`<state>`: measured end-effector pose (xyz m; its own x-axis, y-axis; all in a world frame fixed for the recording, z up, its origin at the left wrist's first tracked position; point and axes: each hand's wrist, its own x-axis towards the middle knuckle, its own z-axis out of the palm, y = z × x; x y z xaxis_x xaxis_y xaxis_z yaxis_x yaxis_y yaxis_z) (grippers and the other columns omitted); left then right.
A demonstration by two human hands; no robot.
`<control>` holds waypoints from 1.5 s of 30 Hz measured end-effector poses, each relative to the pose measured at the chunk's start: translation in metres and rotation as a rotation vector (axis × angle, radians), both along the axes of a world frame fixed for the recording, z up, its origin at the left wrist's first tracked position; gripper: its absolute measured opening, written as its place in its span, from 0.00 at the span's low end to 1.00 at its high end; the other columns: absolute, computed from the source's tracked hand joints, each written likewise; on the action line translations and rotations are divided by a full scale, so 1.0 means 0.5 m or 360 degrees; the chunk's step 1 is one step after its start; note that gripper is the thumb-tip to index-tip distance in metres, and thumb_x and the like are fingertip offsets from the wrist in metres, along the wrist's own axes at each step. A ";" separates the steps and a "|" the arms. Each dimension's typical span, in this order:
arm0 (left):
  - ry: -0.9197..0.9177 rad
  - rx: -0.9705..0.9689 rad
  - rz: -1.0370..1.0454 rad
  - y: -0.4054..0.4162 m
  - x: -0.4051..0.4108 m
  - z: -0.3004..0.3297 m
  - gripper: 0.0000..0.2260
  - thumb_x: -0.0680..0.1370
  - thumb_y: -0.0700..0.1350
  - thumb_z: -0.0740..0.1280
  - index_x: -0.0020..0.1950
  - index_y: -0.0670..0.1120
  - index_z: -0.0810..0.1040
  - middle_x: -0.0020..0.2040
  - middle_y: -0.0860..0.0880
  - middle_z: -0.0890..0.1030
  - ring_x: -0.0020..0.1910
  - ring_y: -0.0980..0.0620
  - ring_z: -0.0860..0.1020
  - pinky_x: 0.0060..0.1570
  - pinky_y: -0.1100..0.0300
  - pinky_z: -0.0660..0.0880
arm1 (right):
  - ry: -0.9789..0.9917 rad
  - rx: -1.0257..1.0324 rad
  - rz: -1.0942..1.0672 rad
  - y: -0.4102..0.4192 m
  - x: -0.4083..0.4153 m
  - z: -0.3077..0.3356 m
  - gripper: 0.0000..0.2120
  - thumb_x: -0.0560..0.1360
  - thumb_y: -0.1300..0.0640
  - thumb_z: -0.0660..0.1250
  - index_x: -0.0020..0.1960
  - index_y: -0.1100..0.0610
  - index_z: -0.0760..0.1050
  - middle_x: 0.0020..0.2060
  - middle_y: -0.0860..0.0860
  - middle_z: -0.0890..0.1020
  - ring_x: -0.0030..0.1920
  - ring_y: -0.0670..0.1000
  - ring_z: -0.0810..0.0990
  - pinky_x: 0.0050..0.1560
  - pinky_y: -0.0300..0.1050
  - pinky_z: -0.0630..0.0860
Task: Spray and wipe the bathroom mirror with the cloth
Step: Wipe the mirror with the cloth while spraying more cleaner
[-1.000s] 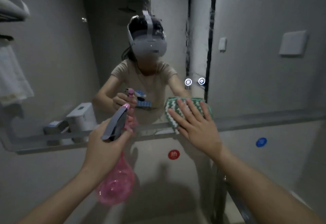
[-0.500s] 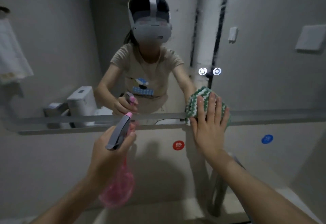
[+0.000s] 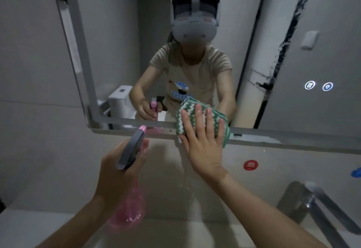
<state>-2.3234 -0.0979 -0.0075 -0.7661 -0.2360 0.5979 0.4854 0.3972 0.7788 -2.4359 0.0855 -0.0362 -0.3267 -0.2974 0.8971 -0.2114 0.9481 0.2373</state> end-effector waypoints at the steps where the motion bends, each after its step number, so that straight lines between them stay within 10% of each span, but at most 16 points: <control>1: 0.0018 -0.0014 -0.0021 0.003 0.000 0.002 0.21 0.73 0.54 0.68 0.38 0.34 0.75 0.24 0.50 0.65 0.22 0.56 0.62 0.22 0.64 0.58 | 0.0006 0.0027 -0.0006 0.006 0.002 0.002 0.28 0.81 0.45 0.51 0.78 0.51 0.48 0.77 0.56 0.46 0.76 0.58 0.46 0.73 0.60 0.46; 5: 0.0021 -0.0068 -0.0098 0.051 0.005 0.007 0.20 0.72 0.54 0.69 0.39 0.35 0.77 0.24 0.51 0.67 0.22 0.59 0.62 0.23 0.66 0.58 | 0.0022 0.0324 0.0023 0.057 0.016 0.032 0.26 0.80 0.45 0.55 0.76 0.49 0.55 0.75 0.54 0.58 0.75 0.57 0.55 0.72 0.58 0.53; 9: -0.0048 -0.0034 -0.0229 0.149 0.012 0.021 0.07 0.70 0.57 0.71 0.34 0.57 0.79 0.22 0.54 0.71 0.20 0.61 0.65 0.22 0.67 0.60 | 0.0005 0.0594 0.0015 0.178 0.019 0.080 0.26 0.80 0.46 0.57 0.76 0.48 0.57 0.75 0.52 0.61 0.74 0.55 0.57 0.72 0.58 0.54; 13: -0.0156 -0.0058 -0.0180 0.264 0.011 0.025 0.15 0.73 0.36 0.71 0.30 0.51 0.74 0.21 0.51 0.73 0.19 0.59 0.66 0.20 0.69 0.59 | 0.0012 0.0428 -0.0096 0.336 0.029 0.124 0.25 0.81 0.46 0.55 0.76 0.49 0.58 0.75 0.54 0.60 0.75 0.56 0.57 0.72 0.60 0.56; 21: -0.0204 0.0064 -0.0317 0.528 0.025 0.057 0.00 0.74 0.47 0.70 0.43 0.52 0.80 0.23 0.52 0.73 0.23 0.57 0.68 0.27 0.60 0.65 | -0.0026 0.0348 -0.0194 0.655 0.032 0.109 0.28 0.80 0.46 0.55 0.77 0.50 0.51 0.76 0.55 0.53 0.76 0.57 0.53 0.72 0.60 0.54; 25: -0.0100 0.0030 -0.0295 0.622 0.025 0.067 0.10 0.72 0.53 0.71 0.39 0.47 0.77 0.26 0.46 0.71 0.27 0.53 0.68 0.29 0.62 0.63 | 0.0003 0.0392 -0.0186 0.742 0.029 0.115 0.27 0.81 0.46 0.53 0.77 0.50 0.52 0.76 0.55 0.54 0.75 0.57 0.54 0.71 0.60 0.55; 29: -0.0142 0.0115 -0.0269 0.650 0.032 0.066 0.08 0.70 0.56 0.72 0.47 0.59 0.80 0.34 0.37 0.77 0.34 0.40 0.76 0.33 0.60 0.67 | -0.0015 0.0336 -0.0105 0.736 0.024 0.107 0.27 0.81 0.47 0.51 0.77 0.50 0.51 0.77 0.55 0.49 0.76 0.57 0.51 0.73 0.59 0.50; 32: -0.0143 0.0104 -0.0222 0.627 0.041 0.062 0.19 0.65 0.61 0.69 0.40 0.46 0.80 0.30 0.38 0.75 0.31 0.50 0.72 0.33 0.60 0.66 | -0.0061 0.0180 -0.0043 0.701 0.019 0.089 0.28 0.80 0.47 0.51 0.77 0.51 0.49 0.77 0.55 0.47 0.76 0.58 0.50 0.73 0.60 0.47; 38: -0.0144 0.0078 -0.0077 0.541 0.068 0.060 0.17 0.63 0.61 0.66 0.44 0.50 0.78 0.41 0.32 0.79 0.40 0.37 0.78 0.44 0.43 0.75 | 0.0013 0.0510 0.0077 0.573 0.017 0.064 0.28 0.78 0.48 0.56 0.76 0.52 0.56 0.75 0.55 0.57 0.75 0.58 0.55 0.72 0.60 0.51; 45: -0.0101 0.0063 -0.0028 0.374 0.098 0.096 0.11 0.66 0.56 0.69 0.47 0.57 0.83 0.41 0.44 0.84 0.45 0.42 0.81 0.49 0.42 0.76 | 0.0072 0.0701 0.0089 0.389 0.009 0.082 0.28 0.76 0.48 0.53 0.75 0.52 0.57 0.74 0.53 0.58 0.74 0.57 0.56 0.72 0.59 0.48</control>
<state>-2.2742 0.0892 0.0406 -0.8063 -0.2449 0.5384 0.4411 0.3575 0.8232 -2.4315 0.2802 0.0046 -0.2628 -0.6703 0.6940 -0.2394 0.7421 0.6261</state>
